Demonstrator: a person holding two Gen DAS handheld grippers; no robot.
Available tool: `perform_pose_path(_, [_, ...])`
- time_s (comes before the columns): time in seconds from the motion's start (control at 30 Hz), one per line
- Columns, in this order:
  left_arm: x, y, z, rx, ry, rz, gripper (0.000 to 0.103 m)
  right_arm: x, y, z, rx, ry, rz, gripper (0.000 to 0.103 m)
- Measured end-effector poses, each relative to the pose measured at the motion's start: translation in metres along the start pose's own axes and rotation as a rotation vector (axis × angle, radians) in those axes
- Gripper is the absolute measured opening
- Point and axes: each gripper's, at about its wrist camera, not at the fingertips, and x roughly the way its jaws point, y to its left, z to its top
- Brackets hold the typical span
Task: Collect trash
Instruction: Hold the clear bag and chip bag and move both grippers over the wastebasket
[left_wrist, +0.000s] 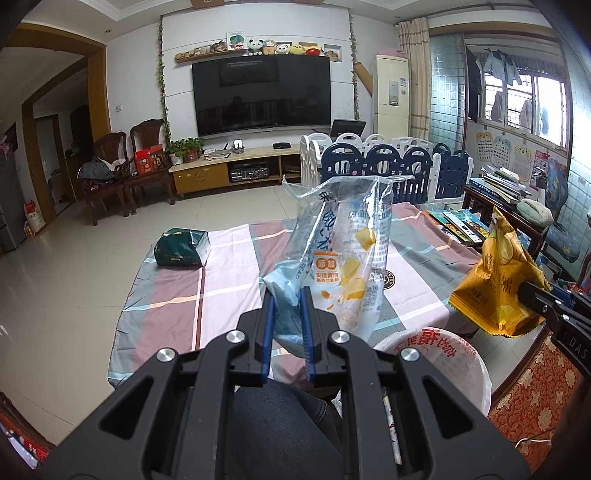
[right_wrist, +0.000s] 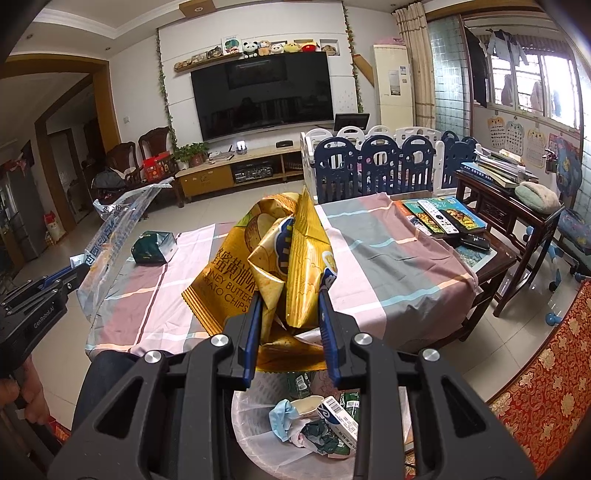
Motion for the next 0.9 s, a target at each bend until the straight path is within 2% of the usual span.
perform_pose_path(0.47, [0.007,0.011,-0.006,-0.04,0.02,0.008,0.015,0.011,0.023,-0.002,-0.045,0.03,0.022,0.03])
perform_pose_path(0.9, [0.008,0.008,-0.007,-0.029,0.038,-0.002,0.015,0.014,0.014,-0.007,-0.025,0.045,0.001,0.03])
